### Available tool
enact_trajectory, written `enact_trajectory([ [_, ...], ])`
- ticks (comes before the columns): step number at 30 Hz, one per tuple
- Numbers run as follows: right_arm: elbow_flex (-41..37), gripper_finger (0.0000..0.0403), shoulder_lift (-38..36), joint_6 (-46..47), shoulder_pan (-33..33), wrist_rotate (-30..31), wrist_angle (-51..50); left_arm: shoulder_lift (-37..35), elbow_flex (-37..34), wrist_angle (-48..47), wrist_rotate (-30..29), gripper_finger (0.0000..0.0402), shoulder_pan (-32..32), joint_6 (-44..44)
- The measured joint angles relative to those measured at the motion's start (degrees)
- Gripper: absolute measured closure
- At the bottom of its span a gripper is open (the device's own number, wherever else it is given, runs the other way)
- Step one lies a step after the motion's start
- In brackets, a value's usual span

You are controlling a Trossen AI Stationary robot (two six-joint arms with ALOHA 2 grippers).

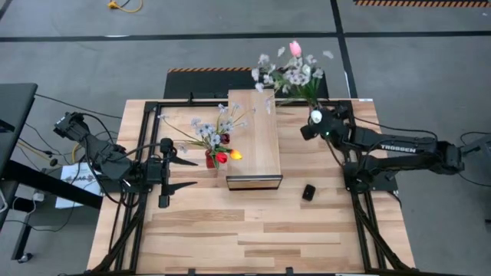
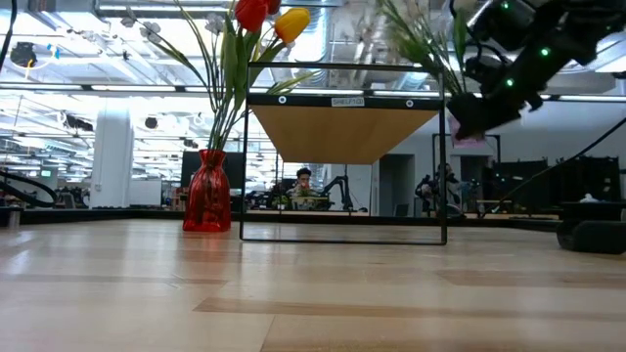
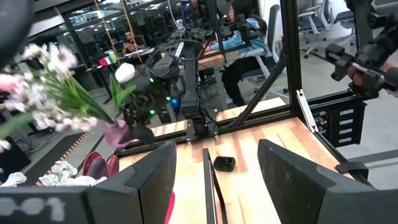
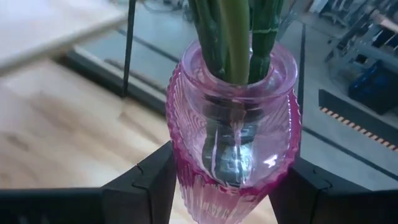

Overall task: Pick and place flowers into a vace then onto a shelf
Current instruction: Put the purple flower vase with flowers on the shelf

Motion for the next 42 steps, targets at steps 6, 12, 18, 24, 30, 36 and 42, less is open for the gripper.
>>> enact_trajectory([
  [6, 4.59, 0.0211, 0.01, -7.01, -3.78, -4.95, 6.99, 0.01, 0.0, 0.02, -0.02, 0.0184, 0.0, 0.0],
  [12, 7.33, 0.0211, 0.12, -12.37, -10.95, -25.47, 17.96, 0.01, 0.0, 0.01, -0.02, 0.0184, 0.0, -0.31],
  [18, 10.77, 0.0211, 5.16, -13.73, -20.93, -49.89, 19.95, 0.01, 0.0, 0.06, 1.27, 0.0184, -0.02, -0.37],
  [24, 17.69, 0.0211, 16.05, -16.3, -26.4, -64.05, 19.02, 0.01, 0.0, 0.07, 1.6, 0.0184, -0.02, -0.76],
  [30, 26.72, 0.0211, 26.16, -20.75, -25.34, -69.66, 15.59, 0.01, 0.0, 0.07, 1.6, 0.0184, -0.02, -1.76],
  [36, 34.32, 0.0211, 33.5, -23.86, -23.18, -69.79, 11.6, 0.01, 0.0, 0.07, 1.62, 0.0184, -0.02, -2.7],
  [42, 36.98, 0.0211, 38.11, -23.54, -22.38, -69.78, 11.72, 0.01, 0.0, 0.07, 1.64, 0.0184, -0.02, -3.09],
])
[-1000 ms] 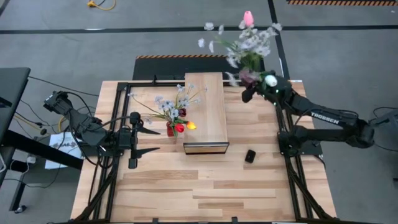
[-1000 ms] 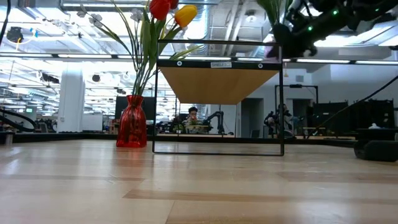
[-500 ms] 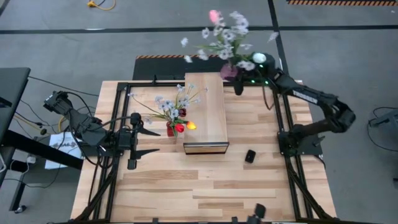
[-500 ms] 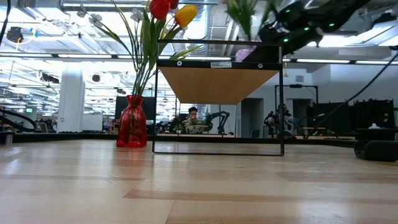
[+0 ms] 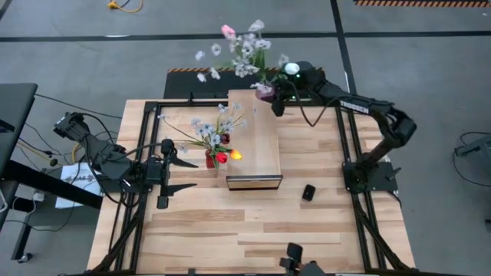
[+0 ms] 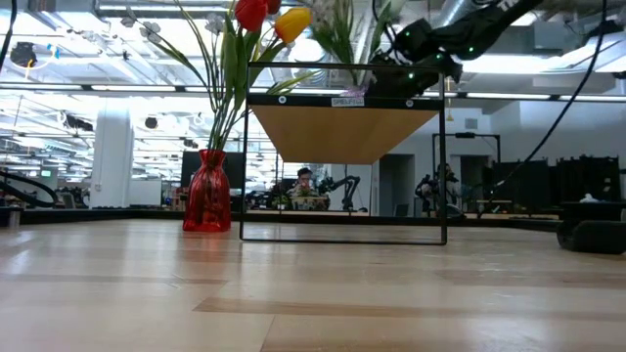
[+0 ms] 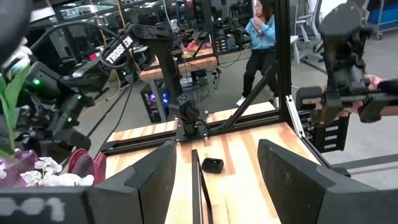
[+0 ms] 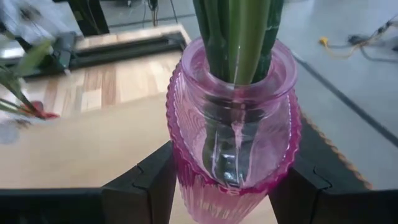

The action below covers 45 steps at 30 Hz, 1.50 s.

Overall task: Pick and place flowers into a vace then onto a shelf
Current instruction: Put the purple flower vase with flowers on the shelf

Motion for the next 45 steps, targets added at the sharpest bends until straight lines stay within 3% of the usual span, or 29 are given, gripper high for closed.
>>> enact_trajectory([
  [12, 0.02, 0.0211, 6.27, 0.15, 2.13, 0.62, 2.11, 0.0, 0.0, -0.02, 0.04, 0.0184, 0.01, -0.13],
  [39, 0.0, 0.0211, 6.31, -0.61, 4.32, 5.37, 3.04, 0.0, 0.0, 0.0, 0.08, 0.0184, 0.02, -0.37],
  [45, -0.02, 0.0209, 6.29, -1.05, 4.99, 6.71, 1.6, 0.0, 0.0, 0.0, 2.88, 0.0184, 0.02, -0.8],
])
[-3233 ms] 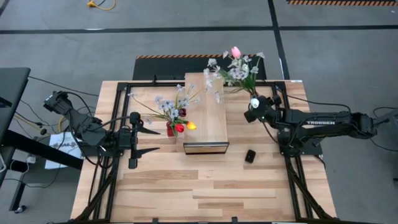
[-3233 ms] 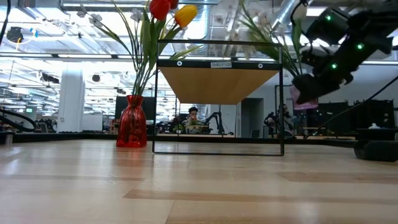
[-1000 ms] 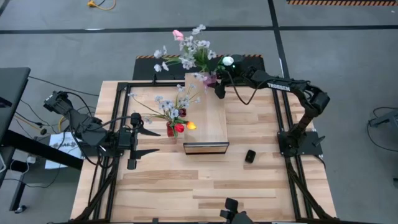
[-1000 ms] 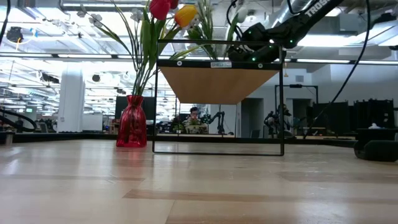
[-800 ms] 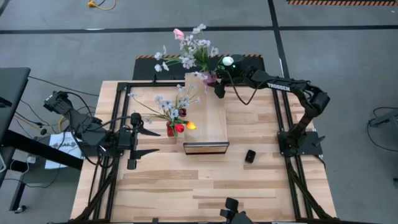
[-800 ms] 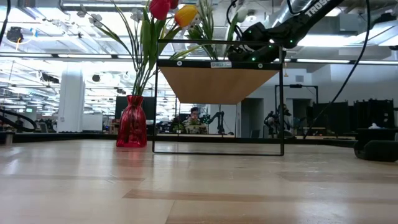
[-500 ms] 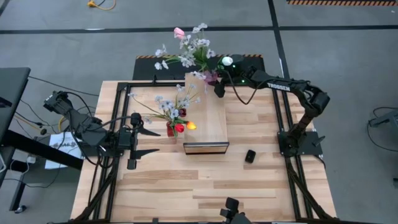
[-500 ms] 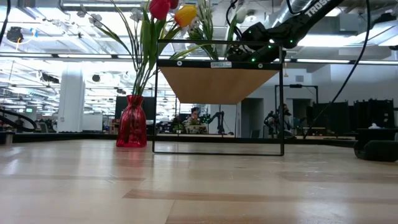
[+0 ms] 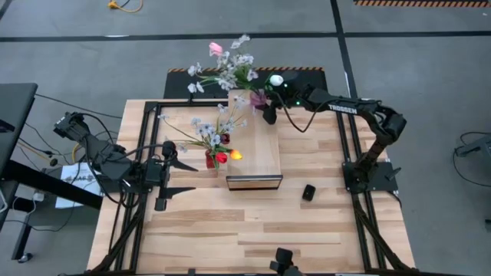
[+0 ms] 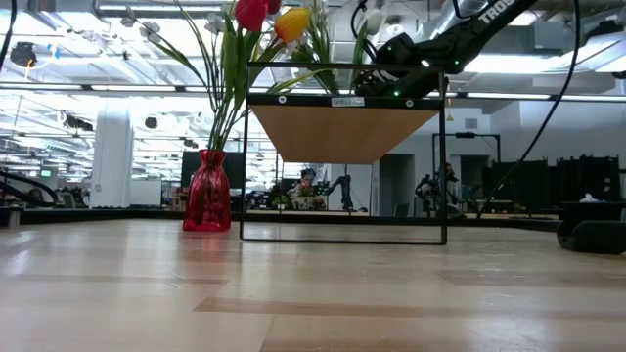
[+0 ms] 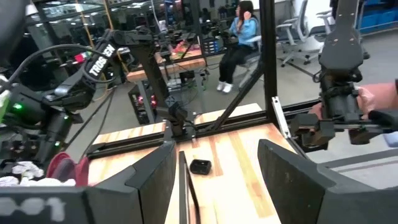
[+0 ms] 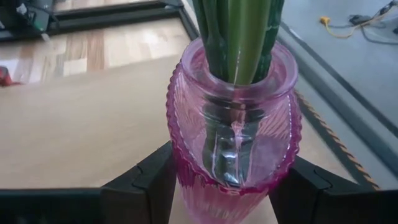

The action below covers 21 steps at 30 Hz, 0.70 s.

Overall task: Pick and place flowers into a vace then onto a shelf
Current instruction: Put the purple flower vase with flowers on the shelf

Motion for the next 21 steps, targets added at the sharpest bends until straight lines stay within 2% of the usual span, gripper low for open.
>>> enact_trajectory([
  [9, -0.04, 0.0206, 0.0, -0.3, 0.58, -0.05, -1.59, 0.0, 0.0, 0.0, 0.58, 0.0184, 0.0, -0.38],
  [16, -0.04, 0.0157, -0.02, -0.68, 0.91, -0.06, -2.37, 0.0, 0.0, 0.0, 0.6, 0.0184, 0.0, -0.62],
  [21, -0.04, 0.015, -0.02, -0.72, 0.91, -0.05, -2.41, 0.0, 0.0, 0.0, 0.6, 0.0184, 0.0, -0.66],
])
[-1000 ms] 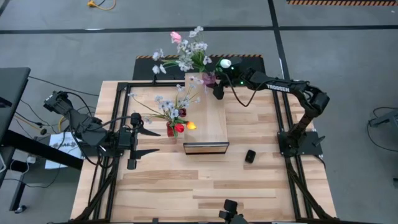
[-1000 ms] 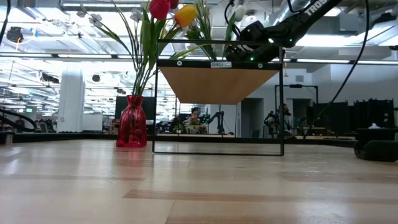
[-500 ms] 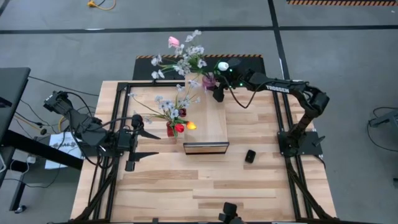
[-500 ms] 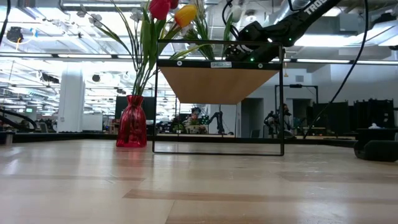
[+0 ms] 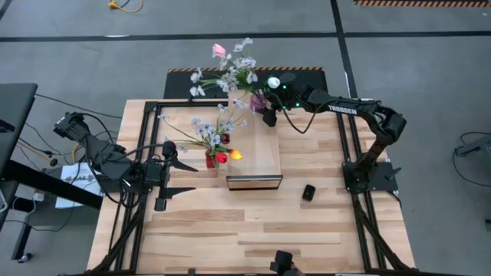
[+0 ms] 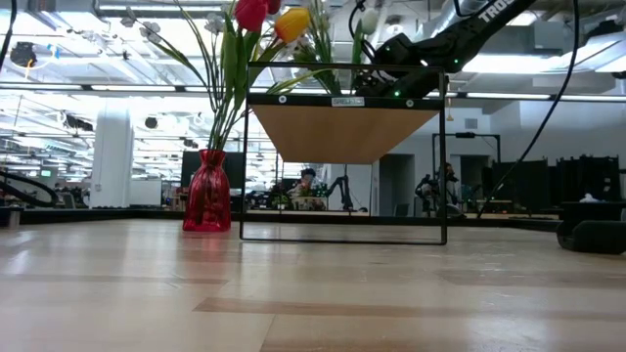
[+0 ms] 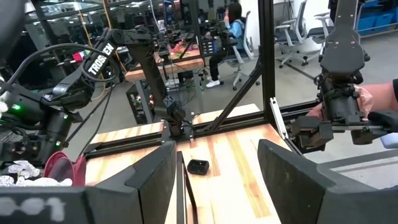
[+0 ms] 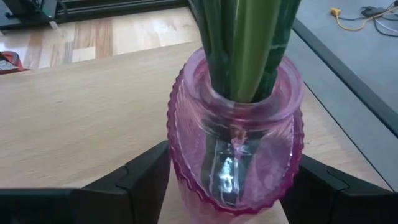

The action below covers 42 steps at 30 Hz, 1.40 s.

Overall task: Pick and place flowers into a vace then onto a shelf
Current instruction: Put the purple flower vase with flowers on the shelf, then put the red flower vase with flowers on the shelf

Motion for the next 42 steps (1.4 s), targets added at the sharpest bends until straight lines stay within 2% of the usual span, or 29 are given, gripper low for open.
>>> enact_trajectory([
  [12, 0.0, 0.0147, -0.08, -1.14, -0.02, 0.18, -1.95, 0.0, 0.0, 0.0, 0.0, 0.0184, 0.0, -0.48],
  [20, 0.0, 0.0147, -3.64, -2.91, -0.02, 0.15, -4.63, 0.0, 0.0, -0.01, 0.0, 0.0184, 0.0, -0.53],
  [33, 0.0, 0.0147, -11.85, -4.7, -0.07, 0.43, -20.44, -0.01, 0.0, 0.0, -0.02, 0.0184, 0.0, -0.96],
  [42, -0.02, 0.0147, -19.56, -4.48, -0.15, 3.45, -33.21, -0.11, 0.0, 2.87, -0.75, 0.0184, 0.0, -1.53],
])
